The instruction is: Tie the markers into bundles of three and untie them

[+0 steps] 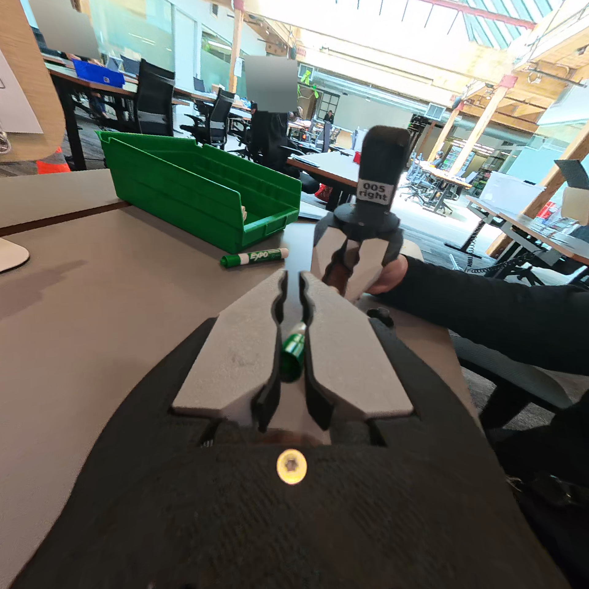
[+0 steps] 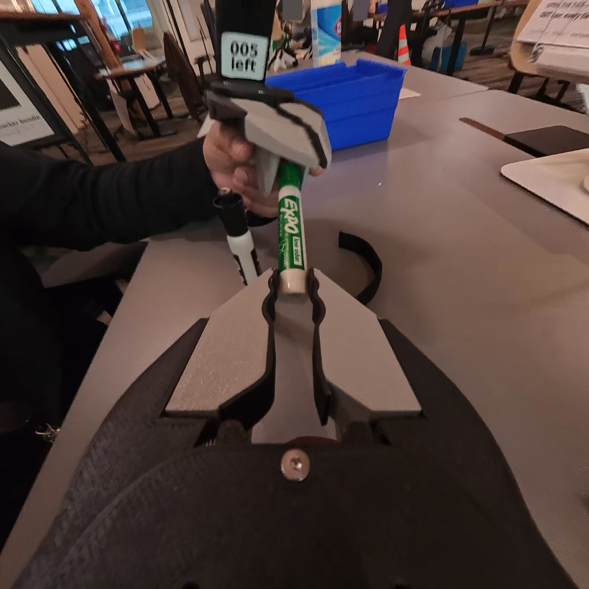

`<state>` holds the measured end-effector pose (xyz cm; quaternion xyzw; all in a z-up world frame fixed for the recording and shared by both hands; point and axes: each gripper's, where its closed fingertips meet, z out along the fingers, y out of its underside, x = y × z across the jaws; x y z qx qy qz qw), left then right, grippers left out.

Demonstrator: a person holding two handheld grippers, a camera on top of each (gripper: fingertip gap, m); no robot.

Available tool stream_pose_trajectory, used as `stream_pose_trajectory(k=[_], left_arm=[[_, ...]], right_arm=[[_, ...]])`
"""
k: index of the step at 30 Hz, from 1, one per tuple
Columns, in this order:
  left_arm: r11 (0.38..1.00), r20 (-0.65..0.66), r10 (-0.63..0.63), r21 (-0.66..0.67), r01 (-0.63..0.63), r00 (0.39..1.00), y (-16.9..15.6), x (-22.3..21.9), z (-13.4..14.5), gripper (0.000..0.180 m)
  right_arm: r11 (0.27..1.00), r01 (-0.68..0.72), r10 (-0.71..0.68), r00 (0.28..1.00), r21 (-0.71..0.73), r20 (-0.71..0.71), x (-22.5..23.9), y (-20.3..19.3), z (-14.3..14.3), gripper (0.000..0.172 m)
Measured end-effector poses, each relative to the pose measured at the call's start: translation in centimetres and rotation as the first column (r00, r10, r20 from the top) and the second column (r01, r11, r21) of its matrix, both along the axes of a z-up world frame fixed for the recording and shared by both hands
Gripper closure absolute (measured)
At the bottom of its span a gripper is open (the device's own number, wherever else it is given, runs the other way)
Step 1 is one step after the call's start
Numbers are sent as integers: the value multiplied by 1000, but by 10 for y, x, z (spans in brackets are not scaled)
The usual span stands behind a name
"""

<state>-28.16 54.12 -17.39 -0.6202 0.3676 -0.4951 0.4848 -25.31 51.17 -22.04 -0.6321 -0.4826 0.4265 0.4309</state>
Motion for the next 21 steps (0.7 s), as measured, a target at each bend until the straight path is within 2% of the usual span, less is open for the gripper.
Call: stream_pose_trajectory(k=[2,6,9,13,17,21], left_arm=[[1000,-2,1,6,-1,1000,1,0,-1,180],[1000,-72,4,18,-2,997,3,-4,-8,180],[996,-41,78,46,-76,996,14,-18,2,180],[987,-42,155,-26,-156,987,32,-29,-5,168],[973,-159,210,-63,-222,965,47,-34,-32,157],[970,-222,225,-41,-239,949,50,-32,-46,154]], right_arm=[[999,-1,-1,999,35,50,-7,-2,-8,157],[998,7,-11,999,69,49,-12,-2,-4,157],[998,40,-41,999,56,15,-3,4,2,157],[990,131,-132,991,60,21,15,23,1,157],[983,169,-178,976,73,126,26,31,-15,157],[967,217,-247,929,136,276,40,41,-36,157]])
